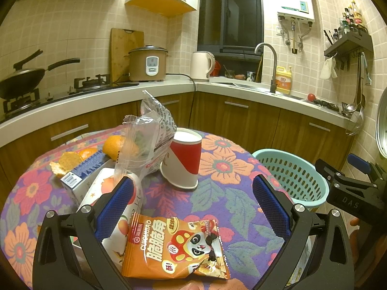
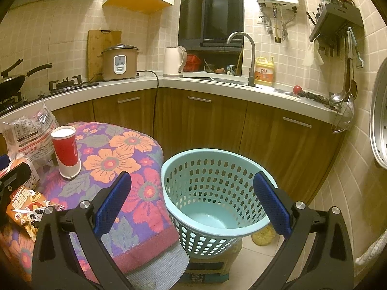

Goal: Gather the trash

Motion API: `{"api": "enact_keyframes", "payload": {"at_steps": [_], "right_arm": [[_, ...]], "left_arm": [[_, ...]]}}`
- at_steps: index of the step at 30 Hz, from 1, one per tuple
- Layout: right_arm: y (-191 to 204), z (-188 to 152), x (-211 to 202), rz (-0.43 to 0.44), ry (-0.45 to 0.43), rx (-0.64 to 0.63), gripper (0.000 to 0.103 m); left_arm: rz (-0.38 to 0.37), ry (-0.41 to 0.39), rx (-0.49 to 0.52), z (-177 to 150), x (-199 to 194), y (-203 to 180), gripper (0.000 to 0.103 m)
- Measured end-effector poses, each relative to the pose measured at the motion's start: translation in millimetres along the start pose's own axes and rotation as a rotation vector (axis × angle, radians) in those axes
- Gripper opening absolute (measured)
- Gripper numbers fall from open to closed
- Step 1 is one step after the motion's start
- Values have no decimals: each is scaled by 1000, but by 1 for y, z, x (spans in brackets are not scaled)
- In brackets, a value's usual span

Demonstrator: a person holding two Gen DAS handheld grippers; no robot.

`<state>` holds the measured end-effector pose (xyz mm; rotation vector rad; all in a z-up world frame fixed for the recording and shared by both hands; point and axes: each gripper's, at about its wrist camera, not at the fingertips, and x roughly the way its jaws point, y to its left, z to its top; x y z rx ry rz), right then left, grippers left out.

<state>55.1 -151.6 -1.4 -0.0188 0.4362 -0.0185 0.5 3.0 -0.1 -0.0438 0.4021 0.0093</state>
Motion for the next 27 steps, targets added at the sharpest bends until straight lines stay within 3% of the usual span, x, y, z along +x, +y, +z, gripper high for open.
{"api": "enact_keyframes", "payload": {"at_steps": [22, 27], "right_arm": [[-2, 0, -1, -4, 1, -2, 96], [-1, 3, -5, 32, 4, 6, 96]], "left_arm": [[5, 1, -4, 1, 0, 0, 96], [-2, -2, -13, 1, -2, 5, 96]]}}
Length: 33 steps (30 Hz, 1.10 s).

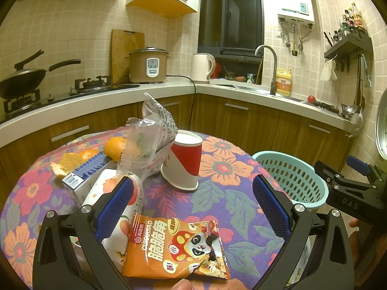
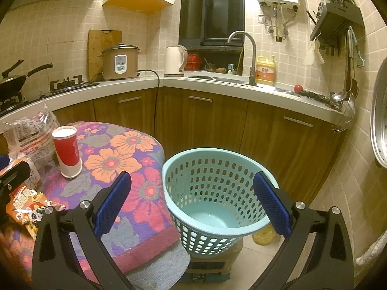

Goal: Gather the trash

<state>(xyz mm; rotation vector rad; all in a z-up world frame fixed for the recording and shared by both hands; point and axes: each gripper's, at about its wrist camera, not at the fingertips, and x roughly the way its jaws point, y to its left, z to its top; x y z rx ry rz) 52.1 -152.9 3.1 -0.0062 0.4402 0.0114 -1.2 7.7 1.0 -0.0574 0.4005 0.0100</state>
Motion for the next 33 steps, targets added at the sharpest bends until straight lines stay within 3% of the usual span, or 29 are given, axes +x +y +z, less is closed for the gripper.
{"api": "enact_keyframes", "payload": {"at_steps": [5, 9, 15, 21, 27, 30, 33], "right_arm": [[6, 3, -12, 75, -28, -10, 96], [20, 4, -21, 188, -20, -32, 95], [61, -1, -32, 406, 8, -102, 95], [115, -19, -29, 620, 90, -221, 94], [146, -39, -19, 661, 178, -308, 86], [154, -45, -11, 663, 217, -337, 81], [158, -46, -10, 649, 241, -364, 79]], "left_arm": [[-34, -14, -34, 1, -23, 11, 96], [-27, -32, -55, -1, -50, 20, 96], [84, -9, -102, -17, -90, 54, 96], [181, 97, -161, -36, -103, 100, 95], [146, 191, -233, -50, -90, 123, 93], [169, 255, -220, -58, -74, 122, 91], [167, 302, -236, -66, -61, 124, 84]]}}
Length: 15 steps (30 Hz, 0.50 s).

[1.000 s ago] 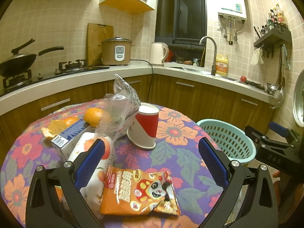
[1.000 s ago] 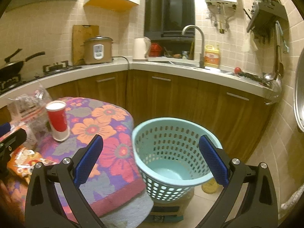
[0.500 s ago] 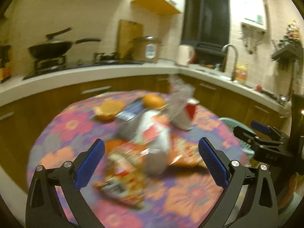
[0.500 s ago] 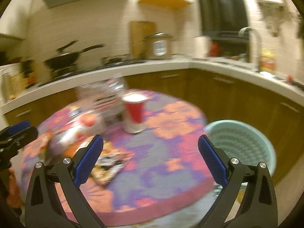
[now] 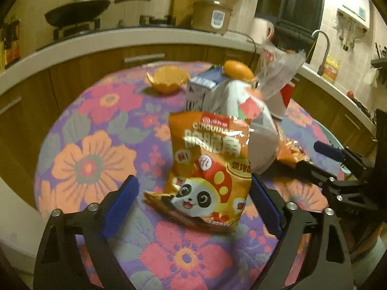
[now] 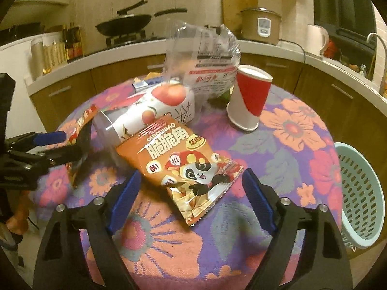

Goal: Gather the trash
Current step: 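Grasp the orange snack bag with the right gripper and lift it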

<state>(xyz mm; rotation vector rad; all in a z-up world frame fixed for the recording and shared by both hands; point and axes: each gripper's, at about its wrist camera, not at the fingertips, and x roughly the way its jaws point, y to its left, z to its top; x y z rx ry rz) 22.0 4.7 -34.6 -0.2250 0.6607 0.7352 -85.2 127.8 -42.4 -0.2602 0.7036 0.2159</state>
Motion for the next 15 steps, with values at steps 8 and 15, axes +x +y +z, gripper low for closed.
{"api": "enact_keyframes", "payload": {"at_steps": [8, 15], "right_arm": [[-9, -2, 20, -5, 92, 23, 39], [-5, -5, 7, -23, 39, 4, 18]], "left_arm": [[-17, 12, -21, 0, 2, 2, 67], [-22, -1, -23, -2, -3, 1, 43]]}}
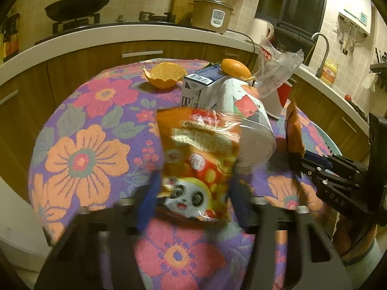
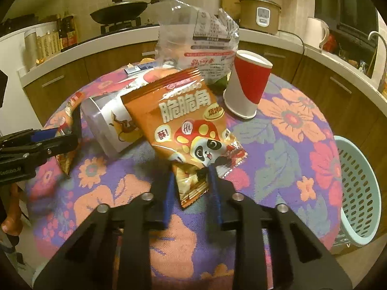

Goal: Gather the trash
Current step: 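Grasp the orange snack bag with the right gripper and lift it, then carry the snack bag over the blue basket and open the right gripper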

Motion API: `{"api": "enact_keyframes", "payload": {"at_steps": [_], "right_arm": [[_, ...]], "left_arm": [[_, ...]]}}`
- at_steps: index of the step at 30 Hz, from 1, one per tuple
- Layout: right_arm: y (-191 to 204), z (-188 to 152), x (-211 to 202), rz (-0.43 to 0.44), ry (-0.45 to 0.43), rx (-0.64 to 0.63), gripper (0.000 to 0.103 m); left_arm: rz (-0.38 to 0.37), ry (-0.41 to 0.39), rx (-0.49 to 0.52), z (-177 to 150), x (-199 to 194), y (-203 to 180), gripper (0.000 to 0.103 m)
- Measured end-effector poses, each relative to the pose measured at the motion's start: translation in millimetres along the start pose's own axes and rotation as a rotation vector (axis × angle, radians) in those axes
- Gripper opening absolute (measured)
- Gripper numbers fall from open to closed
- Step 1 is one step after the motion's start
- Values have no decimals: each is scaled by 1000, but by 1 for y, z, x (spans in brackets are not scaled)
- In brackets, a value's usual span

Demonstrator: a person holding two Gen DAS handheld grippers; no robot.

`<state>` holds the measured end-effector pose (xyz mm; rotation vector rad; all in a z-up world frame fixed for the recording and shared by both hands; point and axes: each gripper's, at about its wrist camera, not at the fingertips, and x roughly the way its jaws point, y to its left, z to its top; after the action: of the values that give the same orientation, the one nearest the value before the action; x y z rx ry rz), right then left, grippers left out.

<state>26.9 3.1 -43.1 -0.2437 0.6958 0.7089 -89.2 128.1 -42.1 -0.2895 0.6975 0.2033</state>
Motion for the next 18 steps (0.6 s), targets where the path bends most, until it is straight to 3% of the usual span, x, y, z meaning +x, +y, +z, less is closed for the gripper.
{"api": "enact_keyframes", "payload": {"at_steps": [4, 6, 18], "right_arm": [[-3, 0, -7, 2, -21, 5, 13], [-6, 0, -11, -3, -33, 8, 12], [-23, 6, -44, -76, -132, 7, 11]], "left_arm": [[-13, -6, -21, -1, -5, 5, 38], [-26, -18, -33, -2, -10, 7, 30], [-52, -143, -7, 20, -47, -14, 29]]}}
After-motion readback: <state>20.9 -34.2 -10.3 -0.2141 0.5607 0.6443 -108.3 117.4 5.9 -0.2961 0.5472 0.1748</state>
